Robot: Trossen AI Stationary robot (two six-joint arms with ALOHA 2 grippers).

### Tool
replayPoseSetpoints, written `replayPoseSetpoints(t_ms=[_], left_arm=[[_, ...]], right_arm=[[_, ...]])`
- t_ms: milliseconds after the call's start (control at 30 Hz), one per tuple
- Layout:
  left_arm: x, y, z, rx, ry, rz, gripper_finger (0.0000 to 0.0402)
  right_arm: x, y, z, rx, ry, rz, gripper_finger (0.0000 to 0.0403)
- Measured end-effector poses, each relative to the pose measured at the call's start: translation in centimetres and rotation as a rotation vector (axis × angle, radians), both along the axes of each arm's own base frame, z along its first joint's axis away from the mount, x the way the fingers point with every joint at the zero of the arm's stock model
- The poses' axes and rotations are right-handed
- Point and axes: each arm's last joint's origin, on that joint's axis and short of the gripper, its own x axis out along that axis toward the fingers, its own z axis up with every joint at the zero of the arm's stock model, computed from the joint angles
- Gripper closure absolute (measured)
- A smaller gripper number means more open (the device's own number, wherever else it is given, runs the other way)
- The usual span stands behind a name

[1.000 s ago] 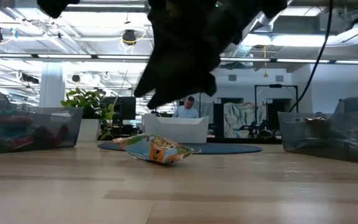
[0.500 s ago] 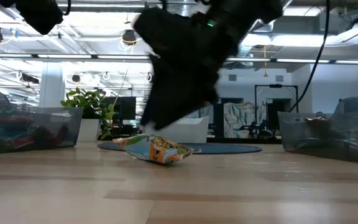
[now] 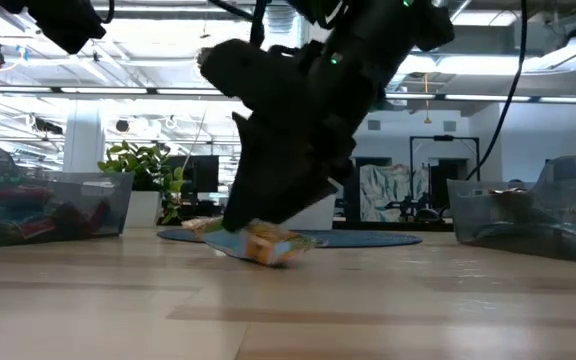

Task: Pick and place Granola Bars by type
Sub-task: Put the yellow granola bar into the right black bin

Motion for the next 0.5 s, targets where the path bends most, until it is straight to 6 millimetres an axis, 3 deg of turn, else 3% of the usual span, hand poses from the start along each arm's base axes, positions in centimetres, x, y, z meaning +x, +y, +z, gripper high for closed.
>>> replayPoseSetpoints(t_ms=[333, 500], left_arm=[[-0.1, 0.1, -0.1, 0.028, 0.006, 0.027, 0.029], [-0.1, 0.2, -0.1, 0.041, 0.004, 0.045, 0.029]], right_arm=[[-0.4, -0.3, -0.9, -0.002, 0.082, -0.012, 0.0245], [-0.5, -1.0, -1.0, -0.006, 0.112, -0.029, 0.027]])
